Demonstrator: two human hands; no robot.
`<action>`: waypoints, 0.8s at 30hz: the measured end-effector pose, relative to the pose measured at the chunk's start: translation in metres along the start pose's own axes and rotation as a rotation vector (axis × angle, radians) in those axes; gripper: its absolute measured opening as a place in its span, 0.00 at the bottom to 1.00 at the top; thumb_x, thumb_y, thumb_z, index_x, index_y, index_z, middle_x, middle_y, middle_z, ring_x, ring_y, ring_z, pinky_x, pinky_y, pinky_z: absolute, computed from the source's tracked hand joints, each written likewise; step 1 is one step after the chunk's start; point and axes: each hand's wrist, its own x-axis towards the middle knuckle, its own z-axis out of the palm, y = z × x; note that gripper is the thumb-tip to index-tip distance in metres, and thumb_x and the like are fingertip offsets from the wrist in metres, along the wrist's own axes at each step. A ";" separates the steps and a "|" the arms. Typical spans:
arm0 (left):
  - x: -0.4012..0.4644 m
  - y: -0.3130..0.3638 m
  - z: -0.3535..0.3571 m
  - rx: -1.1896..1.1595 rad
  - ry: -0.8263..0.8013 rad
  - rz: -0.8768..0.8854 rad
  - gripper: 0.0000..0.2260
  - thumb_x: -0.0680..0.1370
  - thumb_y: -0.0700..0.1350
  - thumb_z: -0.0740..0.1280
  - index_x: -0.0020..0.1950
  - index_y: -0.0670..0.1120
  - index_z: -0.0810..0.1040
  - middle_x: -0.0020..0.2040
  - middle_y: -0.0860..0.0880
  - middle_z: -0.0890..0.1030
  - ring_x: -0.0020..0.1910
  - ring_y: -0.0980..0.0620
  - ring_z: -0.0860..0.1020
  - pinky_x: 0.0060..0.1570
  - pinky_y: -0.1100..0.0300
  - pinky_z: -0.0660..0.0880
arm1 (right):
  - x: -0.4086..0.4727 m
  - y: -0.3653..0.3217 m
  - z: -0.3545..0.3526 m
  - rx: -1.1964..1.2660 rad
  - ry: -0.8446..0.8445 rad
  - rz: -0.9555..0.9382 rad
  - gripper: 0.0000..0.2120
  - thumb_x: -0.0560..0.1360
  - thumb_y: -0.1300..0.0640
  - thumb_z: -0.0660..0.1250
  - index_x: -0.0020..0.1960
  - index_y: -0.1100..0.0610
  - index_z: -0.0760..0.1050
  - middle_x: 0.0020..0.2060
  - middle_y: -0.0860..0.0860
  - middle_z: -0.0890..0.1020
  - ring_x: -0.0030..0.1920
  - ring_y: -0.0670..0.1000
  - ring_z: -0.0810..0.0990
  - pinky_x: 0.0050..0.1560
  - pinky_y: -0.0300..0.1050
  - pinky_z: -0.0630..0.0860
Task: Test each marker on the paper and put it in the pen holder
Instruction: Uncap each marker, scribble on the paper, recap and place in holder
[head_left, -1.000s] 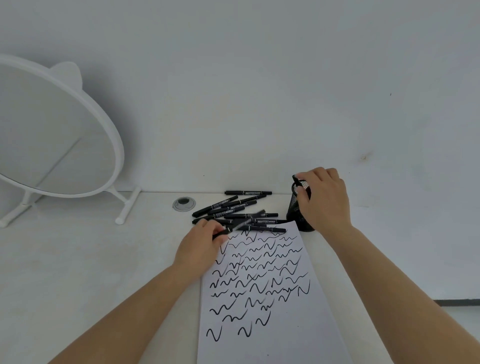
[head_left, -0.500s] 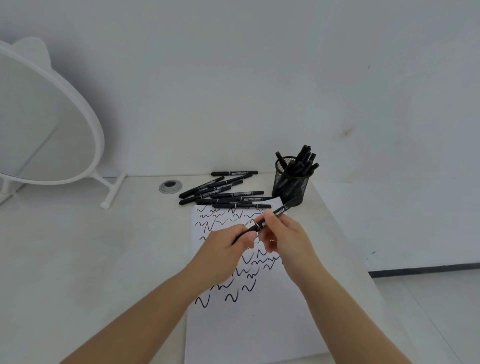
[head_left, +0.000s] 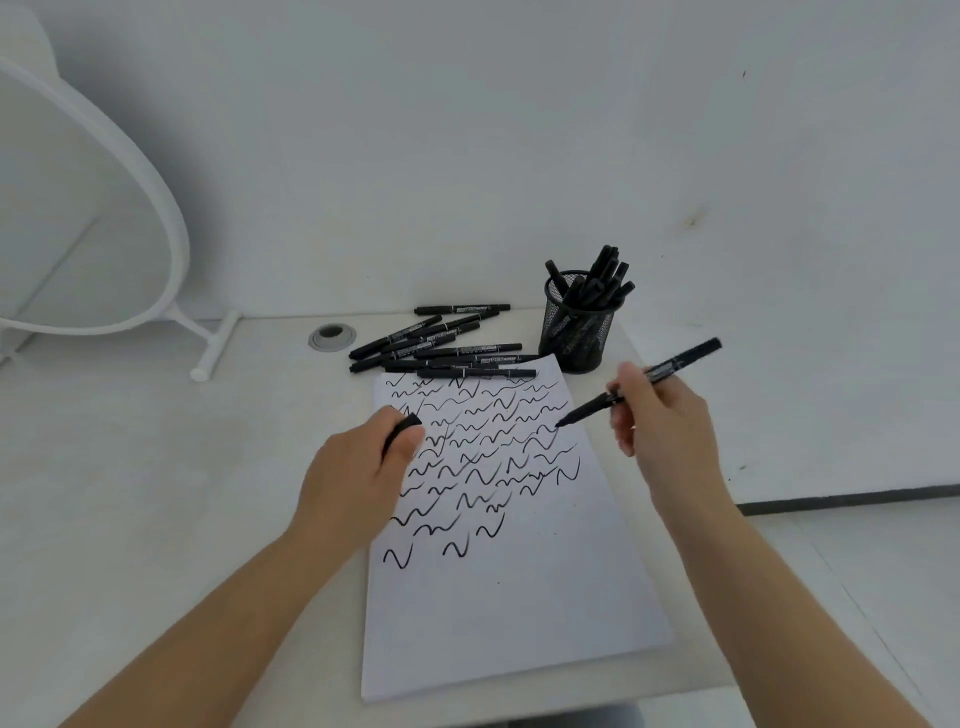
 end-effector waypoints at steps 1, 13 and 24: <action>0.002 -0.001 0.002 -0.034 -0.025 0.004 0.12 0.79 0.51 0.58 0.35 0.54 0.64 0.24 0.54 0.68 0.25 0.56 0.66 0.30 0.56 0.64 | -0.008 0.004 0.006 -0.032 -0.057 -0.006 0.12 0.74 0.53 0.64 0.33 0.55 0.73 0.20 0.46 0.75 0.21 0.44 0.70 0.24 0.35 0.66; -0.005 -0.017 0.029 -0.130 -0.207 -0.004 0.11 0.79 0.53 0.59 0.38 0.50 0.69 0.27 0.54 0.68 0.27 0.56 0.66 0.31 0.59 0.64 | -0.044 0.053 0.010 -0.108 -0.188 0.015 0.03 0.64 0.53 0.63 0.32 0.49 0.73 0.22 0.50 0.78 0.25 0.47 0.74 0.30 0.40 0.69; -0.008 -0.019 0.030 -0.132 -0.248 -0.002 0.11 0.79 0.54 0.58 0.36 0.57 0.66 0.26 0.55 0.69 0.28 0.56 0.67 0.31 0.60 0.65 | -0.043 0.059 0.012 -0.232 -0.170 -0.057 0.03 0.66 0.54 0.62 0.33 0.49 0.71 0.27 0.56 0.77 0.24 0.46 0.68 0.24 0.35 0.63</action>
